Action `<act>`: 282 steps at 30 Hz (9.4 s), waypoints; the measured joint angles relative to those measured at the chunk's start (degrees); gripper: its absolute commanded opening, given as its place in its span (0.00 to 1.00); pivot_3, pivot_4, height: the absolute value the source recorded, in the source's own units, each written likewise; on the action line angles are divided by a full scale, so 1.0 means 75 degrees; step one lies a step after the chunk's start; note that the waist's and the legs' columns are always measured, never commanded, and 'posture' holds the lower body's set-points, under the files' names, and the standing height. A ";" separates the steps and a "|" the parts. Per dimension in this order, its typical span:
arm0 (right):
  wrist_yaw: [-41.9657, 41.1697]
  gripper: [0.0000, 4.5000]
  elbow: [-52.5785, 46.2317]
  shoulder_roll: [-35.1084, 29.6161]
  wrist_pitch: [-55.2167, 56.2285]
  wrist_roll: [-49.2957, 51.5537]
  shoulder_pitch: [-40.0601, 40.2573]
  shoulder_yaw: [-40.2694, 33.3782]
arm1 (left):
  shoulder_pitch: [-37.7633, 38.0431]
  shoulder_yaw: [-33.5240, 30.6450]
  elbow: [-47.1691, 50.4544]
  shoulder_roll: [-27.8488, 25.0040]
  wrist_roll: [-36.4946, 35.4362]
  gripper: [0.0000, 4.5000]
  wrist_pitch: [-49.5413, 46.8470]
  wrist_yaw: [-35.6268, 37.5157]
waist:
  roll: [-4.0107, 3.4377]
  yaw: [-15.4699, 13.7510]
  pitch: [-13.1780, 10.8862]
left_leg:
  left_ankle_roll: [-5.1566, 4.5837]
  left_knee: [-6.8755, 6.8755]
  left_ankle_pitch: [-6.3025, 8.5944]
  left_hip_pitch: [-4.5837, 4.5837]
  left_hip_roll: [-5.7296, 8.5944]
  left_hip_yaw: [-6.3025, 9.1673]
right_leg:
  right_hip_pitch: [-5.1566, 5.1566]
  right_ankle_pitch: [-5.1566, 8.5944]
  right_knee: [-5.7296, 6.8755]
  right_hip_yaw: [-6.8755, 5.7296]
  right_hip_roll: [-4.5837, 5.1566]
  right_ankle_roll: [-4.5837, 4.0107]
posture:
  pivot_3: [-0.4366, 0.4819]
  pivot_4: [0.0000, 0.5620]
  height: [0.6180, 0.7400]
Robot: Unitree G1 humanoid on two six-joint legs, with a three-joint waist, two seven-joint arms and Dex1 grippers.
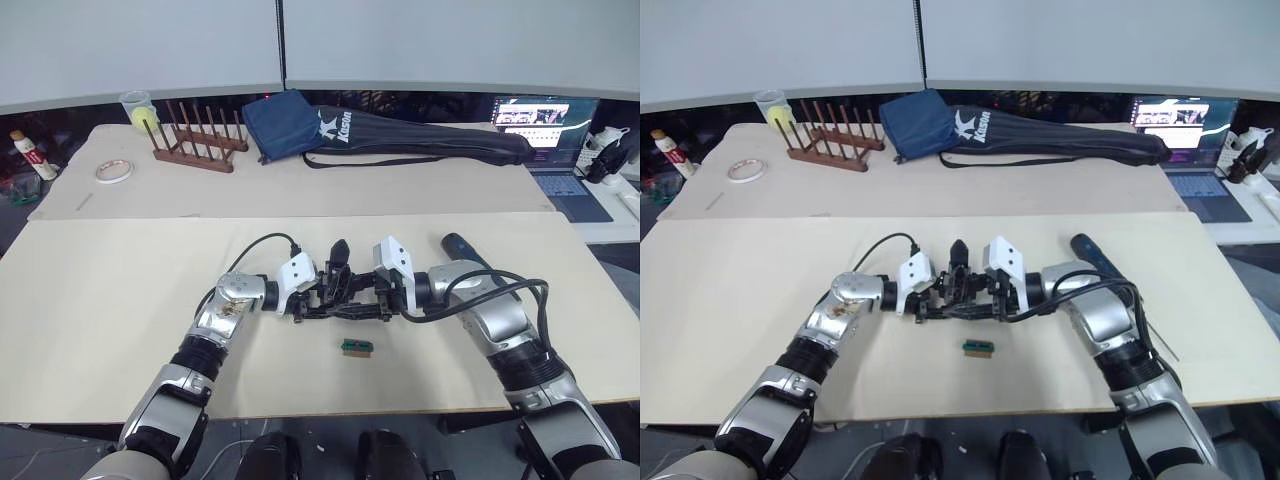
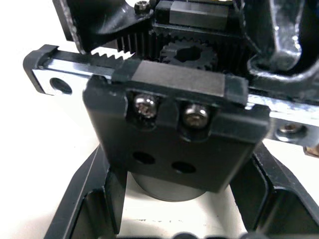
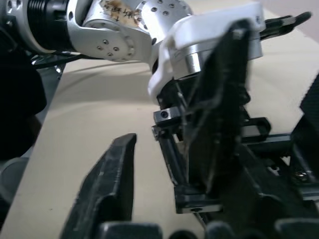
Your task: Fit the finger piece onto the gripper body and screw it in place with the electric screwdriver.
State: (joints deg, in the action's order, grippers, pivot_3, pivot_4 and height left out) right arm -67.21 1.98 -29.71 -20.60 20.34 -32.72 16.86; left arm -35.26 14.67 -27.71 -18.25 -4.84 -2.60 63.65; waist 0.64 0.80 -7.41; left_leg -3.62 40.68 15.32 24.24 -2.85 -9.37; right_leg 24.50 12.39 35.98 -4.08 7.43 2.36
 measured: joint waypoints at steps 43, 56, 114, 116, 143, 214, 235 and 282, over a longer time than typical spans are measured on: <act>0.0509 0.99 -0.1370 -0.5063 -0.4765 0.1168 -0.1318 -0.1272 | 0.1751 -0.1173 0.3846 -0.2645 -0.1659 1.00 -0.3005 0.0908 | 0.0013 0.0047 -0.0084 | 0.0009 0.0002 -0.0005 0.0065 -0.0004 0.0003 | 0.0092 0.0024 0.0000 0.0016 0.0014 -0.0043 | 0.48 0.27 1.00; -0.0043 0.99 0.4100 -0.3876 -0.3806 -0.2532 -0.3150 0.1557 | 0.0591 -0.2440 0.7523 -0.4009 -0.5043 1.00 -0.5697 0.0903 | -0.0001 -0.0001 -0.0118 | 0.0035 0.0002 -0.0034 0.0082 0.0009 -0.0012 | 0.0076 -0.0001 -0.0010 0.0027 -0.0027 0.0025 | 0.48 0.27 1.00; -0.2389 0.42 0.3391 -0.3880 0.2190 -0.4888 -0.1483 0.0870 | 0.1083 -0.1491 0.7587 -0.4450 -0.4648 1.00 -0.4338 0.1322 | -0.0063 -0.0008 -0.0171 | 0.0061 0.0007 -0.0058 -0.0007 0.0007 -0.0007 | -0.0010 0.0017 0.0006 0.0027 -0.0050 0.0022 | 0.48 0.27 1.00; -0.2095 0.42 0.3042 -0.3890 0.2765 -0.4534 -0.1378 0.0440 | 0.1195 -0.1446 0.7511 -0.4484 -0.4533 1.00 -0.4279 0.1427 | -0.0070 0.0014 -0.0177 | 0.0062 0.0008 -0.0059 -0.0008 0.0007 -0.0014 | -0.0004 0.0016 0.0011 0.0034 -0.0049 0.0022 | 0.48 0.27 1.00; 0.2998 0.42 -0.5733 0.0053 -0.2189 0.3351 0.3397 -0.4444 | 0.1988 -0.0413 0.5494 -0.3228 -0.2629 1.00 -0.2150 0.1633 | -0.0065 -0.0185 -0.0175 | 0.0027 0.0007 -0.0036 0.0003 0.0013 0.0006 | -0.0013 0.0015 0.0008 0.0024 -0.0038 0.0019 | 0.48 0.27 1.00; 0.2658 0.42 -0.4652 0.0326 0.0827 0.1354 0.4529 -0.2381 | 0.1547 0.0529 0.3852 -0.1817 -0.1404 1.00 -0.1000 0.1854 | -0.0059 -0.0182 -0.0174 | 0.0012 0.0012 -0.0028 -0.0001 0.0006 0.0014 | -0.0017 0.0015 0.0008 0.0024 -0.0038 0.0019 | 0.48 0.27 1.00; 0.2616 0.42 -0.4628 0.0205 0.0852 0.1350 0.4471 -0.2379 | 0.1525 0.0531 0.3718 -0.1801 -0.1404 1.00 -0.1000 0.1780 | -0.0059 -0.0184 -0.0174 | 0.0012 0.0012 -0.0027 -0.0001 0.0006 0.0013 | -0.0017 0.0015 0.0008 0.0024 -0.0038 0.0019 | 0.48 0.27 1.00; 0.2616 0.42 -0.4787 0.0073 0.0851 0.1359 0.4525 -0.2332 | 0.1467 0.0542 0.3580 -0.1707 -0.1160 1.00 -0.0922 0.1678 | -0.0059 -0.0184 -0.0174 | -0.0003 0.0013 -0.0019 -0.0001 0.0006 0.0013 | -0.0017 0.0015 0.0008 0.0024 -0.0038 0.0019 | 0.48 0.27 1.00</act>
State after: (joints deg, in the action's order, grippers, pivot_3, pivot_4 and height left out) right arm -47.59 -33.93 -29.17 -14.21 30.53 1.22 -0.63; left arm -24.25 18.73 -0.86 -31.05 -13.54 -9.51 76.23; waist 0.20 -0.57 -8.71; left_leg -3.64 40.78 15.18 24.24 -2.80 -9.27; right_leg 24.37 12.50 36.04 -3.91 7.15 2.51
